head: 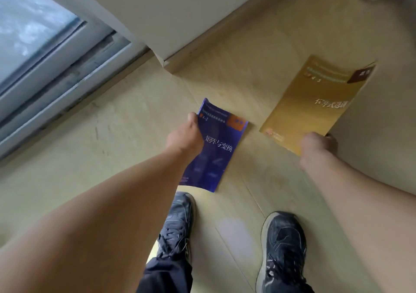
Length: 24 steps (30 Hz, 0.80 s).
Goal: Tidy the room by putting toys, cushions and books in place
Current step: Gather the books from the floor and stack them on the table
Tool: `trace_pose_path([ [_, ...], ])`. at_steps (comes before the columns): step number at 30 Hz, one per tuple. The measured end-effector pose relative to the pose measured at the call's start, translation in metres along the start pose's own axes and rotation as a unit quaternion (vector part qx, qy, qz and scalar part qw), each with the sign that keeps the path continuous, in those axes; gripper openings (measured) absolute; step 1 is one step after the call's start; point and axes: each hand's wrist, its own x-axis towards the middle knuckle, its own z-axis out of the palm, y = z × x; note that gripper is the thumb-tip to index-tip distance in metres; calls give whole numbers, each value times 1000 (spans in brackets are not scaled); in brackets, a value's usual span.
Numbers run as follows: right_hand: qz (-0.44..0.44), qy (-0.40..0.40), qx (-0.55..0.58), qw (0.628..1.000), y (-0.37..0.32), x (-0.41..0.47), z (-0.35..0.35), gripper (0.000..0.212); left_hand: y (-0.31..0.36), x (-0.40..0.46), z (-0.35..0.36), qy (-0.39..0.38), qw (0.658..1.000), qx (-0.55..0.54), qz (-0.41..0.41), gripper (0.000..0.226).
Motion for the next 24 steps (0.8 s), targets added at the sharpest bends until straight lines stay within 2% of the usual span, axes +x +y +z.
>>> trace_pose_path([
  [3, -24, 18, -23, 999, 0, -56, -24, 34, 10, -48, -32, -2, 999, -1, 34, 27],
  [8, -92, -40, -136, 986, -35, -193, -100, 20, 24, -163, -131, 13, 998, -18, 52, 29],
  [11, -145, -81, -209, 964, -71, -297, -182, 23, 25, -271, -216, 54, 996, -53, 37, 31],
  [15, -232, -141, -224, 936, -103, -404, -280, 38, 33, -404, -307, 124, 988, -89, 22, 27],
  [17, -252, -180, -206, 928, -109, -457, -328, 34, 28, -481, -345, 168, 979, -115, 0, 28],
  [20, -262, -216, -189, 922, -103, -504, -375, 27, 19, -564, -360, 213, 960, -181, -21, 23],
  [24, -269, -250, -211, 906, -73, -549, -414, 30, -10, -664, -333, 239, 939, -230, -86, 23],
])
